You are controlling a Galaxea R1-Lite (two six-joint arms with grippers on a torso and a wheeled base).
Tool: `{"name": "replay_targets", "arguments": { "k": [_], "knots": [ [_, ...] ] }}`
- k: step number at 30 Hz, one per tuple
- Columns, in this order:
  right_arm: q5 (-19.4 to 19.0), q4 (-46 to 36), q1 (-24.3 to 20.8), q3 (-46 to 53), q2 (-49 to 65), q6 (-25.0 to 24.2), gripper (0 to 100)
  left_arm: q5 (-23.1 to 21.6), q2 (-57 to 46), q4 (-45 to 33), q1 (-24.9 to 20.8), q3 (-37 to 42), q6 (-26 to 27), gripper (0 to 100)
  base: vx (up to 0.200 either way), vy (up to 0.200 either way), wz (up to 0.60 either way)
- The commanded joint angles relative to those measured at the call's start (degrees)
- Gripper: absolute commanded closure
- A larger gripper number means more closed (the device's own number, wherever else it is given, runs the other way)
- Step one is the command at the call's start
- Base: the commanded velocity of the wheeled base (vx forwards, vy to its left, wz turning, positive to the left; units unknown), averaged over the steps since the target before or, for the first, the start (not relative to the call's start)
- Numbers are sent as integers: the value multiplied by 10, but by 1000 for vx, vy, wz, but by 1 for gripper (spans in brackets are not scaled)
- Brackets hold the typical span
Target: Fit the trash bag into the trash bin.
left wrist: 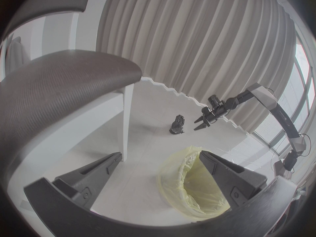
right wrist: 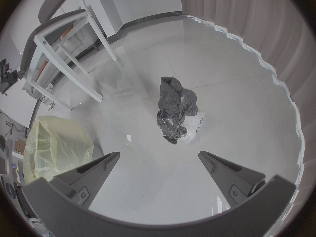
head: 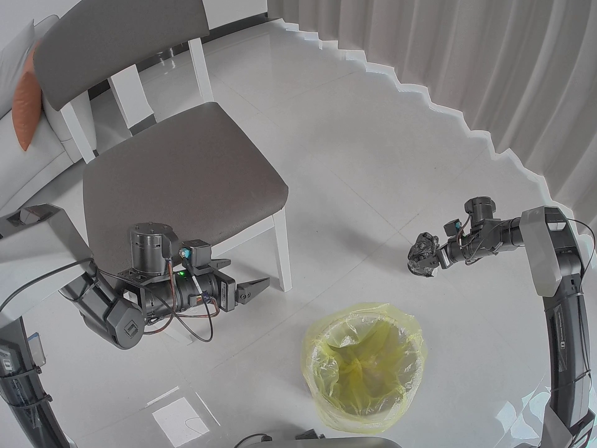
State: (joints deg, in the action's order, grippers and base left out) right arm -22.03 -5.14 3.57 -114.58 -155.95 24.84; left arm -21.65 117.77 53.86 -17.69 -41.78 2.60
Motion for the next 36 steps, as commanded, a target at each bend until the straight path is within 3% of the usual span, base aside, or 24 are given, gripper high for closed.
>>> {"name": "replay_targets", "arguments": {
  "k": [1,12,23,26,28,31,36],
  "knots": [
    [0,5,-1,0,-4,0,0,1,1,4,1,3,0,0,0,0,0],
    [5,-1,28,0,-67,31,0,1,9,7,4,9,-2,0,0,0,0],
    [3,15,57,0,0,48,0,0,9,8,5,8,-2,0,0,0,0],
    [3,53,57,0,26,53,0,1,6,10,5,11,-2,0,0,0,0],
    [1,137,58,0,72,63,0,0,4,23,6,20,-3,0,0,0,0],
    [1,193,62,11,101,74,0,-1,5,43,8,28,-3,0,0,0,0],
    [2,211,66,22,94,73,0,-2,4,53,4,37,-3,0,0,0,0]
  ]
}}
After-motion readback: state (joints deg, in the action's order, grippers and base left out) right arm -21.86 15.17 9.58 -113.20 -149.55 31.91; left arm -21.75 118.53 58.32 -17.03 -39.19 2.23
